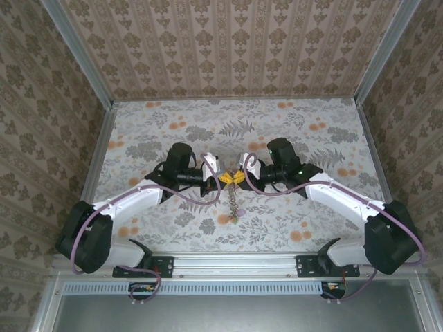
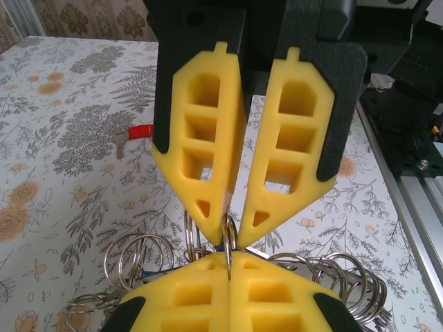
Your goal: Put the keys on the keyring
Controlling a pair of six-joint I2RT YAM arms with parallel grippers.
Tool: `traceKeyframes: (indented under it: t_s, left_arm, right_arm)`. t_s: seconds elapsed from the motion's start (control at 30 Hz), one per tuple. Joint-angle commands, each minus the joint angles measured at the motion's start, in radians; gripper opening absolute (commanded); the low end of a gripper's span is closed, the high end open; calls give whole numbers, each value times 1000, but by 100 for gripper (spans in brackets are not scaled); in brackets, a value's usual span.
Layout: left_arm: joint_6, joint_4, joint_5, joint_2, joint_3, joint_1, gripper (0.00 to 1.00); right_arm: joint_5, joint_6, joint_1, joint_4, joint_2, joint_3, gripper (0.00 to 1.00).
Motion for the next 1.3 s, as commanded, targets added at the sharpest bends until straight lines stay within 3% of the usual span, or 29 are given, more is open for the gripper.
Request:
traceKeyframes:
  t_s: [0.0,0.17,0.37,0.5,1.03,1.27]
  left_arm:
    - [13,39,51,-5,34,-6,0]
    - [11,34,44,-6,32,-4,0]
    - [37,-20,15,-9,43,-2,14]
    - [80,-95,-8,-5,72,-5,17]
    - [148,-222,-21,40,155,-30,19]
    - [174,-270,-33,54,182,-33,14]
  right_arm:
    - [-41,-18,-2,13,17,22,12]
    - [-31,-21,-2,-8,16,33,1]
    - [10,-67,5,-144,13,100,0]
    - [23,-100,8,-210,14,132,0]
    - [45,-122,19,-294,29,200,0]
    - [27,-122,19,-275,15,195,0]
